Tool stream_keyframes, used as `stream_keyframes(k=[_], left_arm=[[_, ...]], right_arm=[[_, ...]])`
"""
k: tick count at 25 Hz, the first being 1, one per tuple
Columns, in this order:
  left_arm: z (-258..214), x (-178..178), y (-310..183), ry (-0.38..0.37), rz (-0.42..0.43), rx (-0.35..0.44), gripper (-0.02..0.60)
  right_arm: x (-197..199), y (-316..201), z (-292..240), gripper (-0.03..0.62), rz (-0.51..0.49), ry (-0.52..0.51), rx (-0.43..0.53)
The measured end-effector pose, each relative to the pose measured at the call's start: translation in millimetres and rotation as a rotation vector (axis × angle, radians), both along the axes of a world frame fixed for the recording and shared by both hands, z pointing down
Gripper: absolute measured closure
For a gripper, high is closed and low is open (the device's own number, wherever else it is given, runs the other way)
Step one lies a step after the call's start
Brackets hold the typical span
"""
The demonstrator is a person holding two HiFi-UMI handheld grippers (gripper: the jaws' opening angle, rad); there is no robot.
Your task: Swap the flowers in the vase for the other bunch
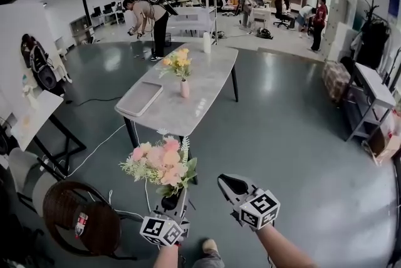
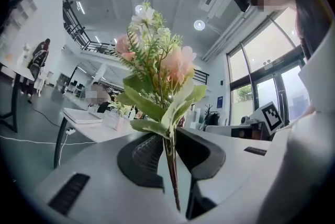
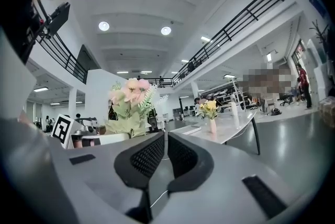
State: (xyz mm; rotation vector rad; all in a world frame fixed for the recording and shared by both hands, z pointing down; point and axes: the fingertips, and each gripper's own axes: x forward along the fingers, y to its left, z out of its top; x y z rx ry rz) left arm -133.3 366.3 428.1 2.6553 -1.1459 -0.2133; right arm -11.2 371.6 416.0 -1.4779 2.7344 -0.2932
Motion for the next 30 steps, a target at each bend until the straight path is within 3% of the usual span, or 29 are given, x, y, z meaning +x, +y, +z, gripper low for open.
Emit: stream_keyframes(k=[9, 19, 30], left_arm=[[15.6, -6.3, -82.8, 0.002, 0.051, -0.035, 0.499], [31.7, -5.8, -118.1, 0.024, 0.039, -0.074, 0.499], [30.8, 3.6, -200.5, 0.033, -0.038, -0.075, 0.499]], right_arm=[[-14.0, -78.7, 21.9, 0.562, 0.034, 0.002, -0.047], [-5.1, -115.3, 41.9, 0.562, 0.057, -0.024, -0.096], [-3.4, -214.6, 44.6, 0.562, -0.044, -0.035, -0.092]])
